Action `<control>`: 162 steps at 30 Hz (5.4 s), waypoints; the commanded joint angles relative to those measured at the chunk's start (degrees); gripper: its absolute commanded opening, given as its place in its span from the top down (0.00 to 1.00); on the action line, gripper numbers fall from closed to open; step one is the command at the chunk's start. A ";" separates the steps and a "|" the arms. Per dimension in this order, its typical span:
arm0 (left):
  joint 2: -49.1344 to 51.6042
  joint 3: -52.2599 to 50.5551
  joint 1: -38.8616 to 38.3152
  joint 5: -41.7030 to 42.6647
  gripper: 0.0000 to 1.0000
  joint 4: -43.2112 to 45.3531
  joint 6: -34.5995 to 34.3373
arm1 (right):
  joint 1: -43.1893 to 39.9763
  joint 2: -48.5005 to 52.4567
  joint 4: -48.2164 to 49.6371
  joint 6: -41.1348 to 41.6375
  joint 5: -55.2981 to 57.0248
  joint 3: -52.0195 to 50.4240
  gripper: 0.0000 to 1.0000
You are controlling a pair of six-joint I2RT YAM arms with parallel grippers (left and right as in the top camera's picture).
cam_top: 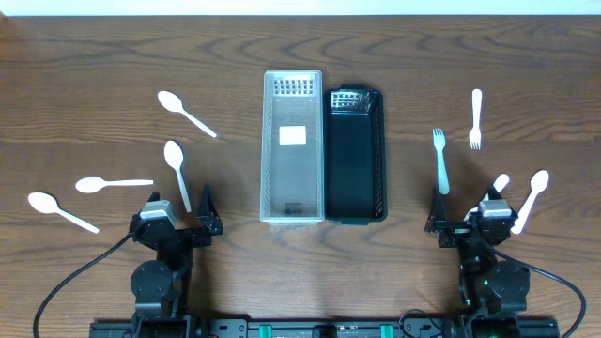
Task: Pack container
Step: 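Raise both arms from rest toward the cutlery on each side, then lower the right gripper over the pale-green fork and grasp it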
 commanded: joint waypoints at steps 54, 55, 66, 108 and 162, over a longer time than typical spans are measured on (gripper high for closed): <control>-0.26 -1.03 -0.11 -0.52 0.02 -2.23 -0.07 | -0.52 -0.35 -0.28 -0.24 -0.17 -0.09 0.01; -0.26 -1.03 -0.11 -0.52 0.02 -2.23 -0.07 | -0.52 -0.35 -0.28 -0.24 -0.17 -0.09 0.01; -0.26 -1.03 -0.11 -0.52 0.02 -2.23 -0.07 | -0.52 -0.35 -0.07 0.37 -1.14 -0.09 0.01; 60.39 74.66 -0.11 2.16 0.02 -58.25 -10.95 | -6.10 70.49 -51.15 -0.26 -3.67 75.17 0.01; 65.22 74.66 -0.07 -0.55 0.02 -57.81 -8.59 | -2.71 121.66 -49.55 -1.11 1.62 83.78 0.01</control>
